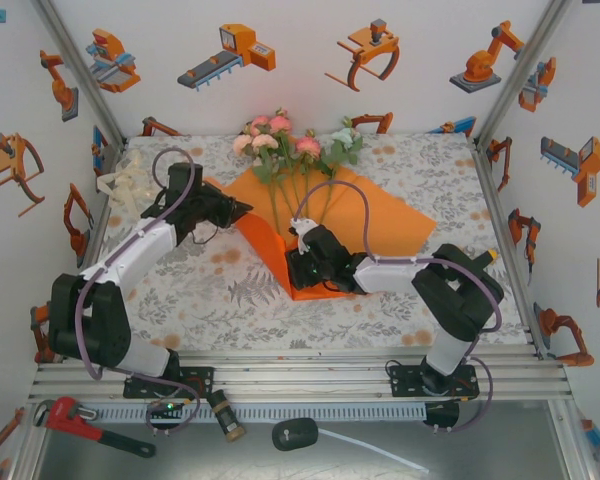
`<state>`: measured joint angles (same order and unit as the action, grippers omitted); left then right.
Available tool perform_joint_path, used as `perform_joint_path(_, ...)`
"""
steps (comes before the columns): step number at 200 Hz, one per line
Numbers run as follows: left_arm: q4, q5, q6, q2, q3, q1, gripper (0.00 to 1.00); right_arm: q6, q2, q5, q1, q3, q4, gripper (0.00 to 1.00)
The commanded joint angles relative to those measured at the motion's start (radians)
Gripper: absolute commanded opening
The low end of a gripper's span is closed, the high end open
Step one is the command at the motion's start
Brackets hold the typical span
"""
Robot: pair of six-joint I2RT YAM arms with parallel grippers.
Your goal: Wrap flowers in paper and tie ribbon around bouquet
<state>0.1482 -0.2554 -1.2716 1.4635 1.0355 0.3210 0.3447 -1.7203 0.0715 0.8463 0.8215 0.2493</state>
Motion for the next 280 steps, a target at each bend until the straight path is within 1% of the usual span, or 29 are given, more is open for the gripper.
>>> perform_joint_path(1,-0.027,0.009,0.002,0.007,0.037,0.007,0.00,0.003,0.025,0.004,-0.009,-0.013,-0.045,0.49)
perform_joint_path(20,-0.053,0.011,0.003,0.025,0.041,0.007,0.00,-0.004,0.009,0.023,-0.014,-0.026,-0.021,0.45)
perform_joint_path(36,-0.067,0.008,0.017,0.053,0.056,0.007,0.00,0.022,0.012,0.073,-0.034,-0.048,0.003,0.42)
perform_joint_path(50,-0.078,-0.007,0.035,0.075,0.072,0.007,0.00,0.049,0.039,0.135,-0.058,-0.085,0.032,0.42)
perform_joint_path(78,-0.096,-0.019,0.067,0.110,0.088,0.021,0.00,0.053,0.124,0.248,-0.077,-0.161,0.090,0.51)
perform_joint_path(101,-0.068,-0.014,0.091,0.136,0.122,0.037,0.00,0.074,0.186,0.287,-0.088,-0.188,0.090,0.53)
perform_joint_path(129,-0.074,-0.016,0.106,0.159,0.145,0.049,0.00,0.100,0.295,0.301,-0.107,-0.229,0.085,0.55)
perform_joint_path(153,-0.081,-0.016,0.115,0.175,0.164,0.060,0.00,0.104,0.374,0.331,-0.107,-0.251,0.091,0.60)
perform_joint_path(172,-0.095,-0.018,0.118,0.201,0.187,0.081,0.00,0.125,0.367,0.302,-0.107,-0.239,0.132,0.63)
perform_joint_path(196,-0.118,-0.032,0.117,0.247,0.218,0.118,0.00,0.171,0.279,0.241,-0.112,-0.171,0.172,0.64)
perform_joint_path(212,-0.133,-0.038,0.112,0.272,0.228,0.140,0.00,0.216,0.222,0.180,-0.122,-0.133,0.175,0.60)
perform_joint_path(233,-0.148,-0.035,0.122,0.290,0.234,0.161,0.00,0.231,0.184,0.166,-0.131,-0.123,0.200,0.48)
perform_joint_path(240,-0.146,-0.032,0.127,0.297,0.238,0.166,0.00,0.230,0.179,0.168,-0.131,-0.125,0.204,0.43)
perform_joint_path(259,-0.103,-0.028,0.139,0.324,0.260,0.171,0.00,0.249,0.167,0.146,-0.137,-0.147,0.210,0.25)
perform_joint_path(271,-0.108,-0.024,0.140,0.329,0.257,0.171,0.00,0.263,0.157,0.133,-0.140,-0.168,0.224,0.18)
perform_joint_path(276,-0.115,-0.020,0.142,0.328,0.253,0.171,0.05,0.270,0.151,0.123,-0.141,-0.177,0.229,0.14)
perform_joint_path(280,-0.120,-0.019,0.146,0.328,0.252,0.171,0.11,0.276,0.149,0.113,-0.142,-0.184,0.233,0.11)
